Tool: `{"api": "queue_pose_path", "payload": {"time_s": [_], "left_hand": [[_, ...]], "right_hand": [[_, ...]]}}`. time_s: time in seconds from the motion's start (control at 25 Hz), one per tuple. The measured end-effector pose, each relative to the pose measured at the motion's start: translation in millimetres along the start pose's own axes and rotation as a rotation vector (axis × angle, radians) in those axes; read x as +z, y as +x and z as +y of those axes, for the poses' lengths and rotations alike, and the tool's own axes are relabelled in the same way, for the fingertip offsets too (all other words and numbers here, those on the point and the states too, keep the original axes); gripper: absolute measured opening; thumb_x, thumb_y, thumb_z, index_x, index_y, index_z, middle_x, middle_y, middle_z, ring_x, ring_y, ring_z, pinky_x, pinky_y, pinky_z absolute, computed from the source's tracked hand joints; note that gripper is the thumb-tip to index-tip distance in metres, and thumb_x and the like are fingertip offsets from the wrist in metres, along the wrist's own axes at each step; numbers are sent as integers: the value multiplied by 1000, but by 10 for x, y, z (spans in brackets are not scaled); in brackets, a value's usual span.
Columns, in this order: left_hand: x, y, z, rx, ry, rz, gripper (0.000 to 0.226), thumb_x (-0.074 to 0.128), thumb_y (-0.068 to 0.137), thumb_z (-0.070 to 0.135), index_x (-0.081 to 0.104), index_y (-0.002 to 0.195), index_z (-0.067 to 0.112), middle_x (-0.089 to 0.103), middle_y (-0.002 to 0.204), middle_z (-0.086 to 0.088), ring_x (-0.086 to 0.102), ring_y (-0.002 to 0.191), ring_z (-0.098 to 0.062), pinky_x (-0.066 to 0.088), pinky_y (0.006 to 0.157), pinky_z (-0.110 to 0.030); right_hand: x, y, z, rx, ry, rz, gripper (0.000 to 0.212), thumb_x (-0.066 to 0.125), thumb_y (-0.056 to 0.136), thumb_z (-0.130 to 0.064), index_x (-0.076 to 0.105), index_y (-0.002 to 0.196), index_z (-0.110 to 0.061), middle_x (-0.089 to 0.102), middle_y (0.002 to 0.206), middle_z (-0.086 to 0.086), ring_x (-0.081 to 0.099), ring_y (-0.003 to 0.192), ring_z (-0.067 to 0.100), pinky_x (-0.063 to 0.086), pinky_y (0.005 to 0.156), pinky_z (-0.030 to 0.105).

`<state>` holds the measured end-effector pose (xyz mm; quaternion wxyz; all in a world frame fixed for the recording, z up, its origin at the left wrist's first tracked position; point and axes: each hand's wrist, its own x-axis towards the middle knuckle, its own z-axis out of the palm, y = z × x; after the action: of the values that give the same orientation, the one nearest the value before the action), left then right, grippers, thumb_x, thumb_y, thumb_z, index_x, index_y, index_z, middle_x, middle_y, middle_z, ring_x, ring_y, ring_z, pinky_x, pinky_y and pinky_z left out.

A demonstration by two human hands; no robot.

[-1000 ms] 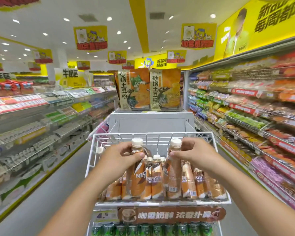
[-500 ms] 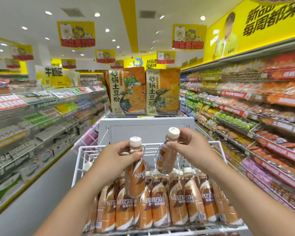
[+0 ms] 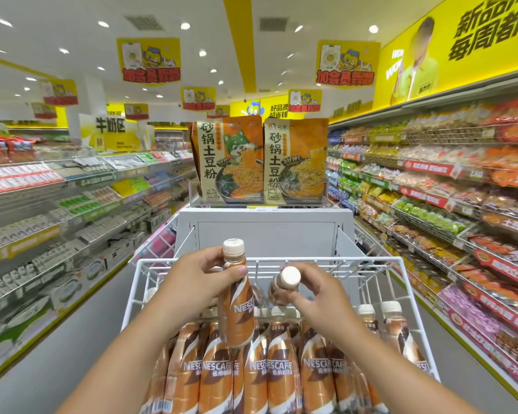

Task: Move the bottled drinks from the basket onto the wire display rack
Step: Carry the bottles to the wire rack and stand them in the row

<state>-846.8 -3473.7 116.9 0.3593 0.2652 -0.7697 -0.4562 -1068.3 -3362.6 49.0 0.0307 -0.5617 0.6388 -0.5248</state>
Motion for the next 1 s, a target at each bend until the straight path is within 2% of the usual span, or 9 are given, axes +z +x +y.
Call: {"api": "queue_pose_path", "payload": {"time_s": [0.12, 0.36, 0.48, 0.6, 0.84, 1.0], "left_hand": [[8, 14, -44, -1, 30, 6, 18, 80, 87, 31, 77, 104, 33, 79, 99, 15, 74, 92, -7, 55, 86, -28], [22, -44, -97, -11, 2, 12, 18, 80, 87, 29, 76, 103, 36, 78, 99, 19, 73, 92, 0, 56, 85, -26], [15, -49, -107, -11, -11, 15, 18, 79, 87, 28, 76, 103, 36, 78, 99, 20, 72, 91, 2, 55, 82, -24], [16, -45, -100, -10, -27, 13, 18, 79, 88, 27, 75, 103, 35, 78, 99, 19, 73, 90, 1, 55, 78, -22], [57, -6, -91, -23, -26, 3, 18, 80, 86, 29, 76, 103, 36, 78, 98, 20, 73, 91, 0, 55, 80, -24], [94, 5, -59, -15, -18, -36, 19, 80, 86, 30, 75, 103, 37, 77, 98, 22, 73, 89, 3, 52, 72, -13]], "right_hand": [[78, 21, 155, 36, -31, -24, 35, 82, 85, -23, 67, 110, -43, 69, 114, -24, 64, 113, 0, 52, 103, 36], [213, 114, 332, 142, -130, -101, 26, 80, 86, -26, 59, 96, -37, 69, 101, -15, 65, 95, 0, 57, 87, 34], [252, 189, 325, 150, -212, -146, 21, 74, 88, -32, 57, 97, -37, 67, 100, -14, 63, 94, 0, 56, 83, 31], [269, 225, 320, 142, -233, -192, 18, 69, 89, -35, 57, 103, -37, 67, 104, -16, 62, 100, 0, 55, 86, 30], [282, 263, 308, 151, -264, -250, 29, 68, 90, -40, 54, 115, -43, 62, 114, -22, 58, 107, -5, 50, 89, 24], [201, 185, 288, 157, -296, -270, 54, 68, 92, -45, 48, 142, -37, 52, 143, -21, 49, 131, 1, 40, 105, 22]]}}
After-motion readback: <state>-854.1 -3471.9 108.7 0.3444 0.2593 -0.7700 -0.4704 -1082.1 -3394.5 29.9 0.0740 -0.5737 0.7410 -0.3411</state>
